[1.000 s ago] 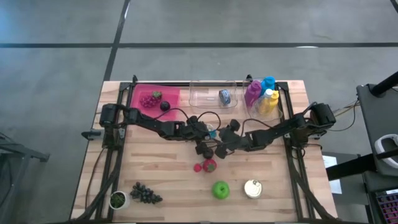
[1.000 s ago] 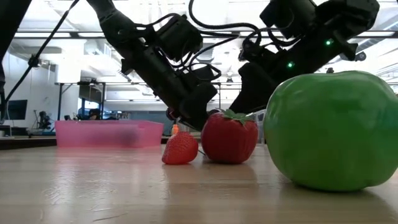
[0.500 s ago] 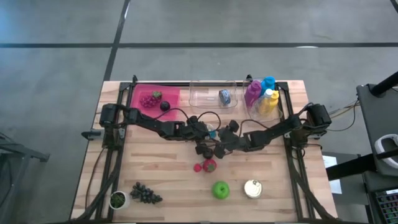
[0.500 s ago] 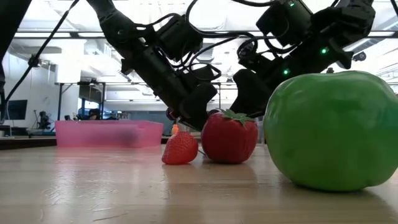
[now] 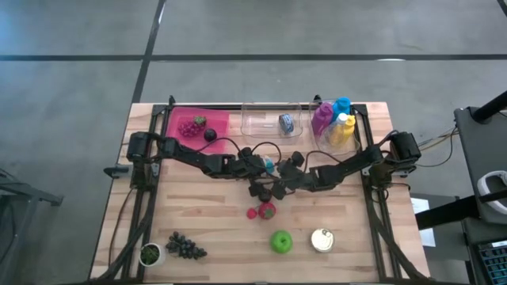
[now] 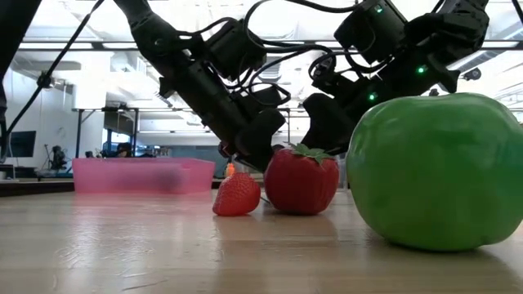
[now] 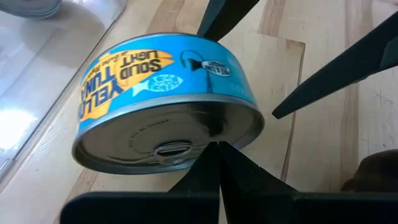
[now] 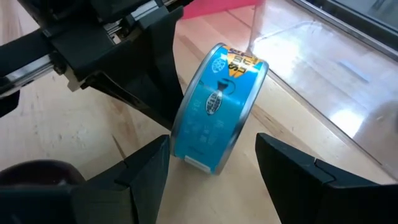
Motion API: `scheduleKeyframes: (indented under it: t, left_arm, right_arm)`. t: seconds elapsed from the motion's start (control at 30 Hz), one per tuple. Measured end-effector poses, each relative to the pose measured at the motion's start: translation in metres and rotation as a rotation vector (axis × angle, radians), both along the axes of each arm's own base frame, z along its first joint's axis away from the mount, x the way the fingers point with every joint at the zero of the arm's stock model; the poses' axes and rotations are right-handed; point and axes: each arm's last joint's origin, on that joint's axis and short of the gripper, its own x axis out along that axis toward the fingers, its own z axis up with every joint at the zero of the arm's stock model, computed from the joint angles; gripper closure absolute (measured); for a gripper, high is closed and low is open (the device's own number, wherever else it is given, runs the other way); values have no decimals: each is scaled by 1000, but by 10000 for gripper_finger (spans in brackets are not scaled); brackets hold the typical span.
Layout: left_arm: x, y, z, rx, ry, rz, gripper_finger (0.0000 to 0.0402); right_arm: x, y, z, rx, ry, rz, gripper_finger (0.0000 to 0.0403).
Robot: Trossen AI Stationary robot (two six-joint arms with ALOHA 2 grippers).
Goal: Pick & Place Food Item
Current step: Put the light blue tuna can into the left transparent bin
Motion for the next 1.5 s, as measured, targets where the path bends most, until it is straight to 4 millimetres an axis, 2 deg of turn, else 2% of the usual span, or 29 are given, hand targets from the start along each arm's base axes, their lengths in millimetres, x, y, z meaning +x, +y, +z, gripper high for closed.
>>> scheduleKeyframes:
  t: [0.37, 0.63, 0.9, 1.0, 1.13, 1.5]
  left_arm:
    - [-9, -1, 7, -6, 74, 0, 400]
    - [-28, -8, 41, -7, 121, -17, 400]
    - [-48, -33, 78, 81, 90, -34, 400]
    - [-56, -43, 90, 108, 68, -54, 400]
    - [-73, -49, 96, 125, -2, -88, 400]
    - [-125, -41, 101, 101, -186, -73, 400]
  right_arm:
    - [0, 0, 0, -3, 5, 2, 170]
    - [0, 0, 0, -3, 7, 2, 170]
    - [-1, 0, -1, -4, 11, 3, 170]
    - [-1, 0, 0, -3, 11, 3, 170]
    - [-1, 0, 0, -3, 11, 3, 170]
    - [0, 0, 0, -2, 2, 3, 170]
